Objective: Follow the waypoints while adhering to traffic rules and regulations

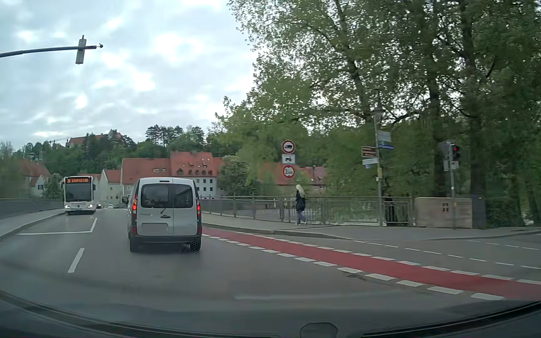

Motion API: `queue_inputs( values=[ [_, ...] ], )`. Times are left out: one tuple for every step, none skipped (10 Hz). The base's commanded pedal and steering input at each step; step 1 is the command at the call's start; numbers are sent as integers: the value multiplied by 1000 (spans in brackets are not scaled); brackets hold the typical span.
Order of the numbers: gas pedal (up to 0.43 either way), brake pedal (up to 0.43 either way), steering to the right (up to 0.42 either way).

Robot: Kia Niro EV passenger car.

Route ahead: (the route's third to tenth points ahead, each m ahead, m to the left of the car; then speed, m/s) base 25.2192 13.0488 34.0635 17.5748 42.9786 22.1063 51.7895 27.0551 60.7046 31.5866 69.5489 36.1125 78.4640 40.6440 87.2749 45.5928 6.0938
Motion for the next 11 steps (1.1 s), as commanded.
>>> queue_inputs(
  values=[
    [260, 0, -296],
    [248, 0, -289],
    [248, 0, -280],
    [248, 0, -269],
    [248, 0, -253],
    [248, 0, -240],
    [248, 0, -227],
    [248, 0, -214],
    [248, 0, -194],
    [248, 0, -172],
    [248, 0, -143]
  ],
)
